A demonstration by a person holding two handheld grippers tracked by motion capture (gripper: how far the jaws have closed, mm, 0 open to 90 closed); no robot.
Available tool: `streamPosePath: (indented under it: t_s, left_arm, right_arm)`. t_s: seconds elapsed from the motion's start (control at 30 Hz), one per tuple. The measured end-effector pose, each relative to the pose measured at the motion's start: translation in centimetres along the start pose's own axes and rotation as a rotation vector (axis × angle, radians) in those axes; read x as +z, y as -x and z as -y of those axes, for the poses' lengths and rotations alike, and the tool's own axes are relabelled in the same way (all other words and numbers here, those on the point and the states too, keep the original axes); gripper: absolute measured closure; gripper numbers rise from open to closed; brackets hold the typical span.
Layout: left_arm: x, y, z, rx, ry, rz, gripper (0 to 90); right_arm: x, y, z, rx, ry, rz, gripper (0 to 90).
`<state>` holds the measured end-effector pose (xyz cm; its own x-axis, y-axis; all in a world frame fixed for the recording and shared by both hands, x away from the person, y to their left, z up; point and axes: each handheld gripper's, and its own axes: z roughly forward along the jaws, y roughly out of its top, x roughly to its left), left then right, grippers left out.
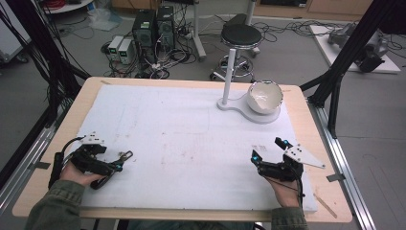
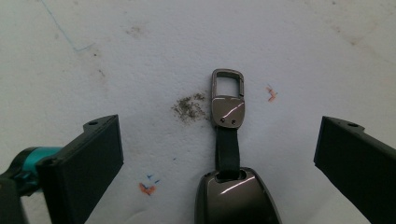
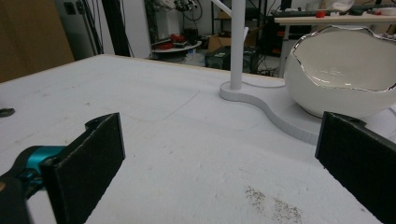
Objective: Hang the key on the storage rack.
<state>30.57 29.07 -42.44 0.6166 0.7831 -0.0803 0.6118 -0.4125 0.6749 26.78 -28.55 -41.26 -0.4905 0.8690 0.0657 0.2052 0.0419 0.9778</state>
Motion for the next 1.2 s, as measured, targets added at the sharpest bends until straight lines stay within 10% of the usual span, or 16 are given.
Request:
streamPosePath:
  t_s: [0.33,1.2]
  left_arm:
    - [0.53,0.15,-0.06,0.028,-0.079,0.024,19.7]
    - [0.52,0.87,-0.7,0.089,-0.098,-0.04,85.2]
  right_arm:
    - [0.05,0.11,0.05,0.015,-0.002,-0.011,0.4]
    - [0.11,-0.26,-0.05,-0.022,-0.016,-0.001,0.4]
